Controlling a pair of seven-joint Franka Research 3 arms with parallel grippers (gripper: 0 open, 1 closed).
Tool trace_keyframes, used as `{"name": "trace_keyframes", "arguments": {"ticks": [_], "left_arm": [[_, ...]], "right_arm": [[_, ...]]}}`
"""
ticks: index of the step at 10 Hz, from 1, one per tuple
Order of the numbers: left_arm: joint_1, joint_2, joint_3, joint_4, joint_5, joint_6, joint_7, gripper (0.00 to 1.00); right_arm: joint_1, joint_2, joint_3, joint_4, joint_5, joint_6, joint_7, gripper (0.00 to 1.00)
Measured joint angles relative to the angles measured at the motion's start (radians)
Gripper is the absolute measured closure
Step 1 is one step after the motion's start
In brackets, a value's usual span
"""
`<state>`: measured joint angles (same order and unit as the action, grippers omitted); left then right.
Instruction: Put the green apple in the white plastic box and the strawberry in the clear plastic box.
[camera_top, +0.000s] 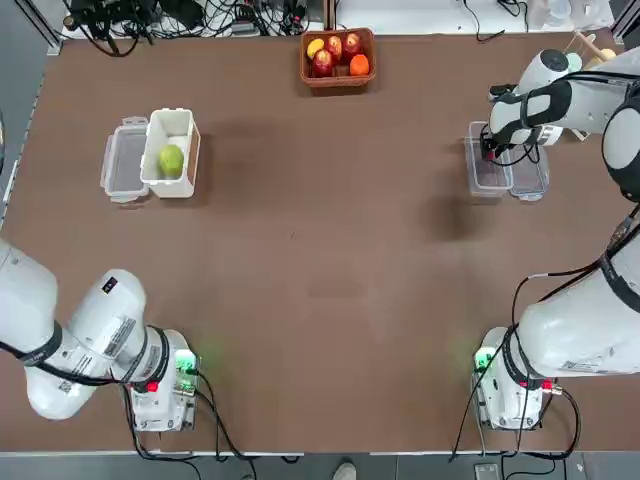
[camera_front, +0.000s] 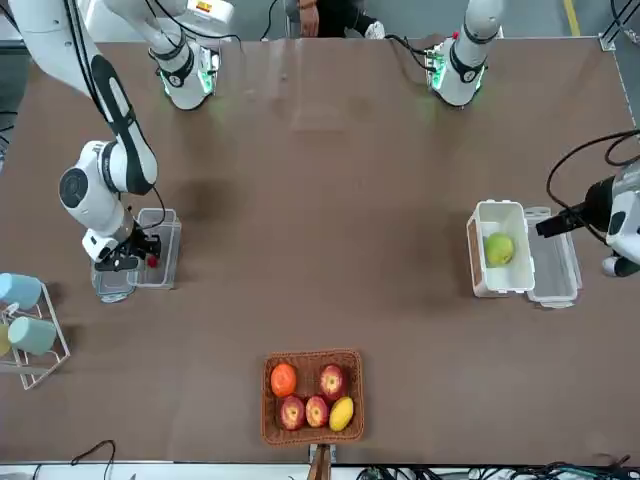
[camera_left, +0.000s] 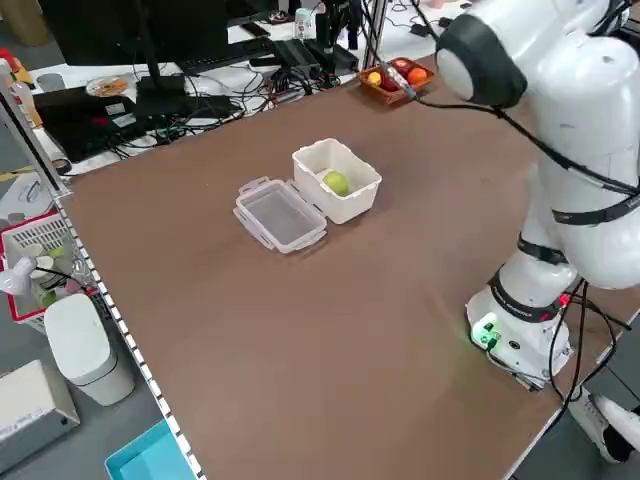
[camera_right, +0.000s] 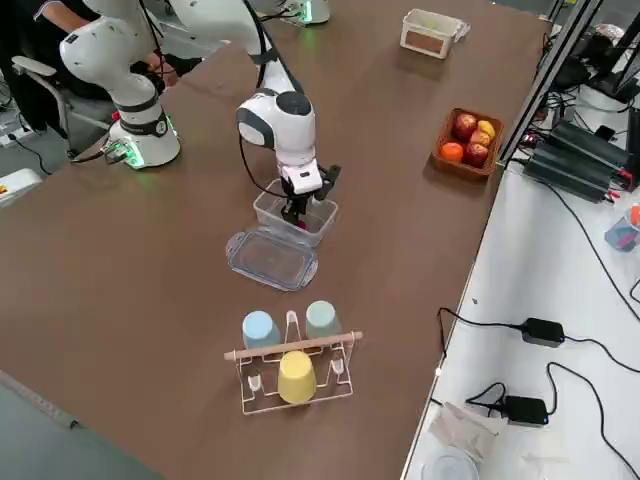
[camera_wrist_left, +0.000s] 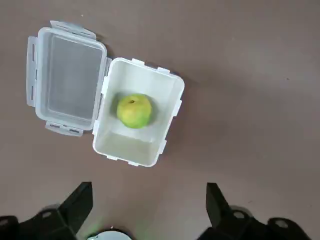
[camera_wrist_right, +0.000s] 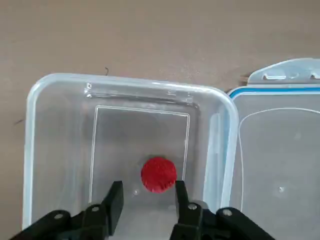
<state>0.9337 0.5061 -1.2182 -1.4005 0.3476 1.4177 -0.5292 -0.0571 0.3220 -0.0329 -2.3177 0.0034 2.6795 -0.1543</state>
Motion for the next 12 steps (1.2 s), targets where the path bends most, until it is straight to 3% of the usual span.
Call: {"name": "trace_keyframes", "arguments": {"ticks": [2,4,6,9,10,12], "left_arm": [[-0.142,-0.145,0.195,0.040,-0.134,-0.017,0.103,0.00],[-0.243,-0.255,0.317,0.044,-0.186,-0.028,0.178,0.00],[-0.430,-0.350,0.547,0.044,-0.276,-0.030,0.288,0.00],[-0.765,-0.434,0.990,0.044,-0.387,-0.043,0.417,0.00],[-0.844,-0.447,1.080,0.043,-0.388,-0.054,0.431,0.00],[-0.890,-0.463,1.125,0.042,-0.388,-0.061,0.432,0.00]], "right_arm": [[0.000,0.000,0.001,0.001,0.000,0.000,0.000,0.50],[0.000,-0.001,0.002,0.008,0.000,-0.039,0.000,0.48],[0.000,-0.035,0.002,0.057,0.000,-0.195,0.000,0.23],[0.000,-0.132,0.004,0.173,0.000,-0.457,0.011,0.01],[0.002,-0.143,0.009,0.215,0.000,-0.510,0.036,0.00],[0.052,-0.144,0.020,0.302,0.001,-0.583,0.170,0.00]]}}
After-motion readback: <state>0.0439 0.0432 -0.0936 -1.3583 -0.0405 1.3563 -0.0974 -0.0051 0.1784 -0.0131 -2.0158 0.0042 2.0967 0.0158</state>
